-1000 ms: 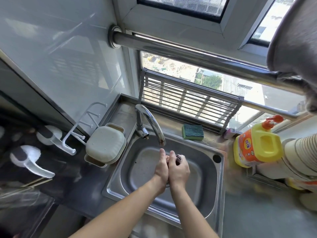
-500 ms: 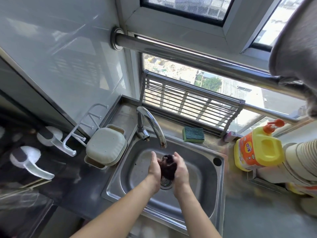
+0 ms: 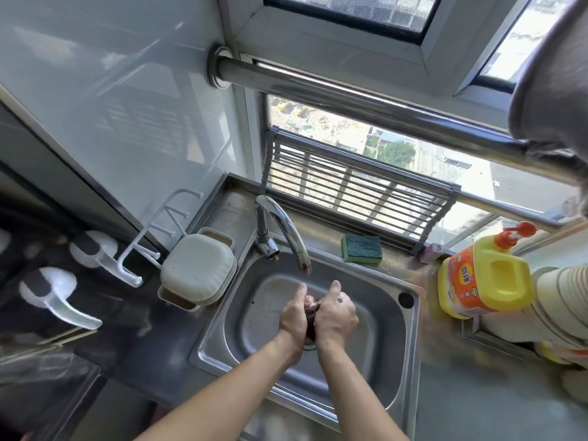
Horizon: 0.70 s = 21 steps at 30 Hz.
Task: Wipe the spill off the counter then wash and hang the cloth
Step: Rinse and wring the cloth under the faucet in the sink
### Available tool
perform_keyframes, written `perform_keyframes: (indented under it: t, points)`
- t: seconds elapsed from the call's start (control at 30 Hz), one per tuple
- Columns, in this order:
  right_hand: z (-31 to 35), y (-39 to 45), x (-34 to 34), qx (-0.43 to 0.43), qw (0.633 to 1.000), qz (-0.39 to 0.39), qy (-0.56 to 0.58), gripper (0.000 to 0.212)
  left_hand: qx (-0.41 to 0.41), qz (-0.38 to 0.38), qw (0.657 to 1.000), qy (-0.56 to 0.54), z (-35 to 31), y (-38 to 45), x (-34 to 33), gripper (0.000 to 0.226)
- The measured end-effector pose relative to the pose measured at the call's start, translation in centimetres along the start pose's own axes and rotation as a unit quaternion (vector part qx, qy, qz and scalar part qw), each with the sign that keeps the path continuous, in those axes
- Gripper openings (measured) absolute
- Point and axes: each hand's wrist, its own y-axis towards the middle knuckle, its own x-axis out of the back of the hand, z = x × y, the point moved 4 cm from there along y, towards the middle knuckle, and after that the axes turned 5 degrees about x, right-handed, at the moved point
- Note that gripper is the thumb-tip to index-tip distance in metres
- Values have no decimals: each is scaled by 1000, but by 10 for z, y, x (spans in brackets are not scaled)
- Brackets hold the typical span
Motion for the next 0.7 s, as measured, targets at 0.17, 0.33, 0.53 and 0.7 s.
perform_keyframes:
  t: [0.17, 0.33, 0.53, 0.7]
  points:
    - [-27, 13, -16, -128, 983, 99, 81, 57, -29, -43, 998, 46, 6, 8, 14, 49]
    - [-29, 9, -17, -207, 921, 175, 279, 29, -31, -84, 996, 3, -17, -2, 19, 47]
    - [-21, -20, -44, -70, 955, 239, 160, 52, 31, 42, 997, -64, -2, 5, -3, 81]
    - [-19, -9, -26, 39, 996, 66, 40, 32, 20, 55, 997, -49, 4, 3, -13, 90]
